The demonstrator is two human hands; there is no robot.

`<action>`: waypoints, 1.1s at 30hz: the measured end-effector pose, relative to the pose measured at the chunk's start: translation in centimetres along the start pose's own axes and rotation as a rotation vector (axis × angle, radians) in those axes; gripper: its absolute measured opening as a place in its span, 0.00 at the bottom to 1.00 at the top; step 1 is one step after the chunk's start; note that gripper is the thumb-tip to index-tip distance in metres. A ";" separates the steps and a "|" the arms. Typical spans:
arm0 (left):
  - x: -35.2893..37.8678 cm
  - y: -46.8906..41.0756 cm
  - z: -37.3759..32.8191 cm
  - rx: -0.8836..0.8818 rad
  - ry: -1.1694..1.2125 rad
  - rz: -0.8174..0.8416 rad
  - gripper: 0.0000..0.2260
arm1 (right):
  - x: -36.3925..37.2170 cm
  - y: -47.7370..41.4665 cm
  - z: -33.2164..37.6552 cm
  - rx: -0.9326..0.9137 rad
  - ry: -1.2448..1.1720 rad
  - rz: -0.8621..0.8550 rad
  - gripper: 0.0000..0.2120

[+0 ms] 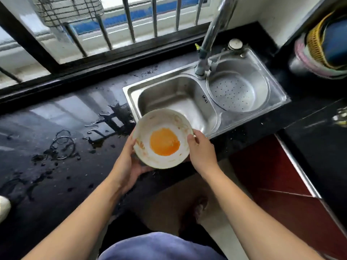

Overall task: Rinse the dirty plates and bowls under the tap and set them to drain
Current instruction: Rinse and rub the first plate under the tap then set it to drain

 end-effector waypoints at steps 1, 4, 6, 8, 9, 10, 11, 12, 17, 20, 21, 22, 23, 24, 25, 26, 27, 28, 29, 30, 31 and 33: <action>1.9 -0.5 1.1 0.001 0.021 -0.014 0.21 | -2.0 -0.2 -0.6 -0.013 0.003 0.010 0.11; 7.2 -1.6 3.2 -0.013 0.012 -0.054 0.22 | -6.9 -1.1 -2.2 -0.032 0.038 0.026 0.10; 10.0 -2.5 4.0 0.003 0.005 -0.115 0.21 | -9.6 -2.4 -2.6 -0.025 0.065 0.052 0.08; 12.0 -3.7 4.1 0.053 -0.034 -0.165 0.18 | -11.2 -4.3 -2.9 -0.044 0.076 0.068 0.10; 12.7 -4.4 3.8 0.080 -0.053 -0.191 0.16 | -11.7 -5.3 -2.8 -0.052 0.088 0.071 0.11; 13.2 -5.1 3.5 0.095 -0.062 -0.227 0.15 | -12.1 -6.3 -2.8 -0.057 0.100 0.079 0.11; 13.6 -6.1 3.2 0.099 -0.065 -0.257 0.16 | -12.3 -7.4 -2.6 -0.061 0.109 0.088 0.11; 14.0 -7.1 3.0 0.101 -0.071 -0.279 0.17 | -12.5 -8.6 -2.5 -0.064 0.119 0.096 0.11; 15.7 -11.8 0.1 0.147 -0.129 -0.338 0.18 | -13.8 -14.8 -0.7 -0.087 0.251 0.165 0.14; 17.2 -13.7 -1.9 0.187 -0.193 -0.358 0.22 | -15.2 -19.2 0.7 -0.001 0.283 0.235 0.18; 17.6 -14.3 -2.5 0.195 -0.185 -0.360 0.21 | -15.6 -21.1 0.9 0.052 0.259 0.230 0.21; 17.9 -15.0 -2.9 0.198 -0.166 -0.362 0.19 | -16.0 -23.2 1.0 0.101 0.232 0.208 0.22; 18.1 -15.6 -3.2 0.187 -0.143 -0.364 0.16 | -16.4 -25.4 1.2 0.139 0.208 0.177 0.22; 18.3 -16.3 -3.4 0.169 -0.121 -0.367 0.15 | -16.7 -27.7 1.2 0.174 0.194 0.148 0.21; 18.5 -16.9 -3.6 0.154 -0.105 -0.373 0.15 | -17.0 -30.1 1.1 0.220 0.179 0.129 0.20; 18.6 -17.4 -3.7 0.148 -0.100 -0.380 0.15 | -17.1 -32.5 1.0 0.281 0.161 0.125 0.21; 18.6 -18.0 -3.7 0.148 -0.101 -0.391 0.15 | -17.1 -34.9 1.0 0.351 0.129 0.133 0.23; 18.7 -18.4 -3.7 0.151 -0.105 -0.406 0.14 | -16.7 -37.1 0.9 0.400 0.092 0.142 0.25; 18.7 -18.8 -3.7 0.157 -0.106 -0.426 0.14 | -16.2 -39.1 0.7 0.411 0.055 0.152 0.28; 18.7 -19.2 -3.6 0.166 -0.102 -0.454 0.14 | -15.5 -40.9 0.8 0.405 0.034 0.166 0.30; 18.8 -19.5 -3.5 0.172 -0.096 -0.483 0.13 | -14.8 -42.4 0.8 0.394 0.017 0.180 0.30; 19.0 -20.0 -3.4 0.165 -0.073 -0.513 0.13 | -13.6 -44.8 0.8 0.394 0.004 0.163 0.27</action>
Point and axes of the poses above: each hand's wrist, its own y-axis away from the middle knuckle, its own x-axis out of the palm, z = x × y, the point moved 1 cm from there along -y, towards the middle knuckle, and after that the axes turned 8 degrees about -x, right-handed, at the moved point
